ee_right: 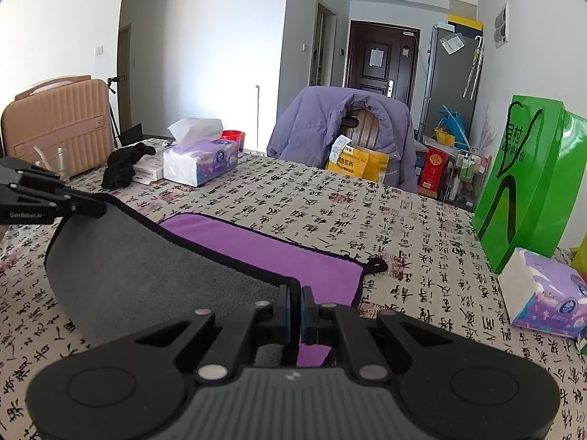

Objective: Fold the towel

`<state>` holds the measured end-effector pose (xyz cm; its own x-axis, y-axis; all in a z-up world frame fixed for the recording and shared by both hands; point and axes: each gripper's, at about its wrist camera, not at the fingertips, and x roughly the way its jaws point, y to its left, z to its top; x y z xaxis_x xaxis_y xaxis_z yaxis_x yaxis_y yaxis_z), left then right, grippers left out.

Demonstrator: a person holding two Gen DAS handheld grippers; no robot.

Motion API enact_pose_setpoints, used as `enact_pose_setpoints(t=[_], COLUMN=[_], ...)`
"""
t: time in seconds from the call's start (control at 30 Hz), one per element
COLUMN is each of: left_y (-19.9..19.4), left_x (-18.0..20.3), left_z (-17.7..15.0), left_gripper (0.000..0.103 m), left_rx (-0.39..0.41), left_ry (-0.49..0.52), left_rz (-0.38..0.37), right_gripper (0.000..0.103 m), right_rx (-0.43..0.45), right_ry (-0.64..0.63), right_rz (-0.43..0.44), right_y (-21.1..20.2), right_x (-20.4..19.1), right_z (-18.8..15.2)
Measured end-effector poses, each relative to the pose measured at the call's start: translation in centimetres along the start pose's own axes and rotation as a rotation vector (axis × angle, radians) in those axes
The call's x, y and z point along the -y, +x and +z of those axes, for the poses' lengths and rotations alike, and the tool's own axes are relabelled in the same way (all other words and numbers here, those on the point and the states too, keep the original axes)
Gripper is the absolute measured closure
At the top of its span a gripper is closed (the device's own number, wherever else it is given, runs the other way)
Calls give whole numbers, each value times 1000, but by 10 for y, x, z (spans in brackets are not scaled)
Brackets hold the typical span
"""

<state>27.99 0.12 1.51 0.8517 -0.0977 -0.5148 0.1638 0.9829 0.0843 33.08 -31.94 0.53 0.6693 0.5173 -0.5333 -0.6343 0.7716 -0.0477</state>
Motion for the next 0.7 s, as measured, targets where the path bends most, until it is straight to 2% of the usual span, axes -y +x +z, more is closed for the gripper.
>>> enact_pose_setpoints(t=[0.7], left_y=[29], left_x=[-11], left_z=[13], left_gripper=[97], left_rx=[-4], left_ry=[21], left_rz=[1], right_gripper=[98], right_rx=[-23], right_ry=[-19], right_rz=[-5], right_y=[31], right_x=[14], right_z=[14])
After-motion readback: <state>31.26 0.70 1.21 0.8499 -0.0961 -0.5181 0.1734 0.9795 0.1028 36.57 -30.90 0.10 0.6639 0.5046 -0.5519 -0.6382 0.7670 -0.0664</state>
